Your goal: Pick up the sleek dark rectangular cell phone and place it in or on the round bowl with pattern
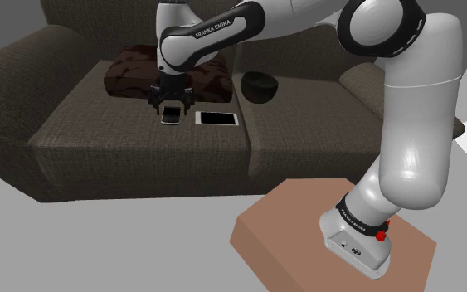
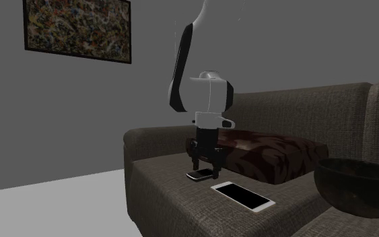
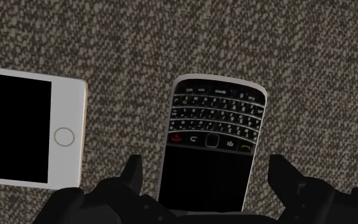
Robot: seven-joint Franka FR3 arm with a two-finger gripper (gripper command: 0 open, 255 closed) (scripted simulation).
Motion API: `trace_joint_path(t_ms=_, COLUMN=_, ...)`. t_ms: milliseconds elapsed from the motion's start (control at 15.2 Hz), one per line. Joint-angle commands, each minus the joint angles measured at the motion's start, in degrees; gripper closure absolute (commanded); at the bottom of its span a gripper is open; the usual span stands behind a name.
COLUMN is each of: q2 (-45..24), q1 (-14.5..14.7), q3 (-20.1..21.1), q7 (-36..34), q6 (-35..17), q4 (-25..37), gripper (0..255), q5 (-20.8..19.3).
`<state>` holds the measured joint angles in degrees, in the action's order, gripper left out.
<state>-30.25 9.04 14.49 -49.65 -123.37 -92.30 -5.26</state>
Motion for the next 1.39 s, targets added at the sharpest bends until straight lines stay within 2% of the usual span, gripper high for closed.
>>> trace_joint_path(t_ms=0, q2=0.0, q1=0.0, q3=0.0, q7=0.0, q6=0.0, q4=0.0, gripper=0, q5=0.0)
trace_joint_path(t_ms=132, q2=0.0, q1=0.0, q3=0.0, q7=0.0, q6=0.0, q4=0.0, gripper=0, q5=0.0)
trace_joint_path(t_ms=198, q2=0.0, q1=0.0, q3=0.0, q7=0.0, q6=0.0, q4=0.0, gripper=255, q5=0.0)
trace_joint_path(t_ms=792, q2=0.0, q1=0.0, q3=0.0, q7=0.0, q6=0.0, q4=0.0, gripper=255, q5=0.0)
trace_joint_path(t_ms=1320, q2=2.4, q1=-0.2, q3=0.4, q7=0.2, q6=4.9, q4=2.6, gripper=255, q5=0.7)
